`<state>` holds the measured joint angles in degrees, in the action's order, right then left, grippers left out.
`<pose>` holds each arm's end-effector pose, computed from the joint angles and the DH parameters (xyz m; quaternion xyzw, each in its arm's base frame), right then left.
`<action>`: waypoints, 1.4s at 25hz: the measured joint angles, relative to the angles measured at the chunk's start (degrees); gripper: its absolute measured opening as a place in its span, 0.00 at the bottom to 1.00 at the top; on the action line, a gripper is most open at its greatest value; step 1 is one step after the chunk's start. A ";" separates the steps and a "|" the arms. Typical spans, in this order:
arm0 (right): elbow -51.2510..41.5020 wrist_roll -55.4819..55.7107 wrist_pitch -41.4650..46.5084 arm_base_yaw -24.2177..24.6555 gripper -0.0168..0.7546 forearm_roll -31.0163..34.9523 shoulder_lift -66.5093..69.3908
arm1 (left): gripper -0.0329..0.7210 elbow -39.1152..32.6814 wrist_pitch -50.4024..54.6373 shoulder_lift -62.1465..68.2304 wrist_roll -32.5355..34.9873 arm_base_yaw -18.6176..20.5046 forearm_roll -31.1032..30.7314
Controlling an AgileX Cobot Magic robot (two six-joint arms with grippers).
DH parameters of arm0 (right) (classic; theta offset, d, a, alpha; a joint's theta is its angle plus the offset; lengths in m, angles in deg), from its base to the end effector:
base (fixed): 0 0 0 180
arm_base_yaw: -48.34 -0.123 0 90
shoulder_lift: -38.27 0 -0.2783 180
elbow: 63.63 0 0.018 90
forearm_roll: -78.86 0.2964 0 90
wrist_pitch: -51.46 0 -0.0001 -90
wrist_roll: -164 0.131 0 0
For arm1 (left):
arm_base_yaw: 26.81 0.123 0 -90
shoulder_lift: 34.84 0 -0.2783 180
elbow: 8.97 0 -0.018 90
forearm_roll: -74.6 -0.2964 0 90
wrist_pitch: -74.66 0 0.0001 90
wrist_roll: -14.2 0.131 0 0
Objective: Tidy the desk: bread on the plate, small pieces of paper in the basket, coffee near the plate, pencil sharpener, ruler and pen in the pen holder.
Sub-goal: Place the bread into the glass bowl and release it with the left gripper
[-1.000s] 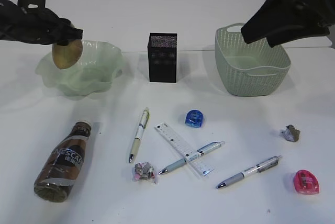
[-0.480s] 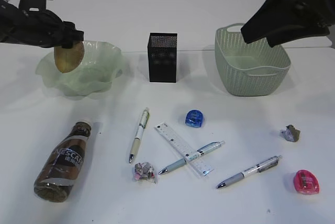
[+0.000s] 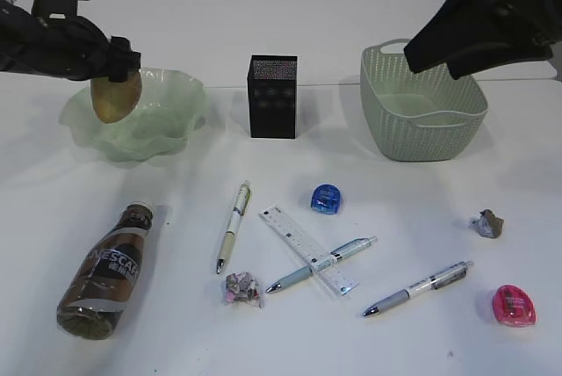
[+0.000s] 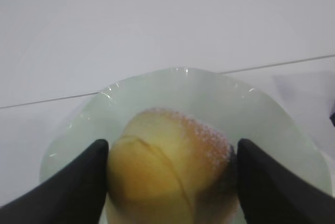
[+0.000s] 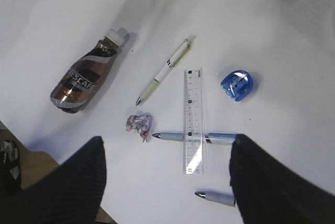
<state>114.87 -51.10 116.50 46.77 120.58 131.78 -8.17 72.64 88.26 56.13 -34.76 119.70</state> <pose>0.3588 0.0889 0.2997 -0.2021 0.9026 0.2827 0.2542 0.5199 -0.0694 0.1457 0.0303 0.8692 -0.0369 0.4921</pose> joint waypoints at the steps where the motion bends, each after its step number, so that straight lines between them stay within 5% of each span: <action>1: 0.00 0.00 0.00 0.00 0.76 0.00 0.00 | 0.74 0.00 0.34 0.00 0.00 0.00 0.00; 12: 0.00 0.00 0.36 0.00 0.76 0.00 0.00 | 0.83 0.00 2.69 1.98 0.00 0.00 4.69; 20: 0.00 0.00 0.48 0.00 0.76 0.30 0.00 | 0.83 0.00 2.93 1.98 -0.12 0.00 13.85; 35: 0.00 0.00 0.48 0.00 0.76 0.30 0.00 | 0.83 0.00 5.83 1.98 -0.12 0.00 1.64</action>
<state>114.87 -51.10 116.98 46.77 120.88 131.78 -8.17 78.47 90.24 56.01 -34.76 121.34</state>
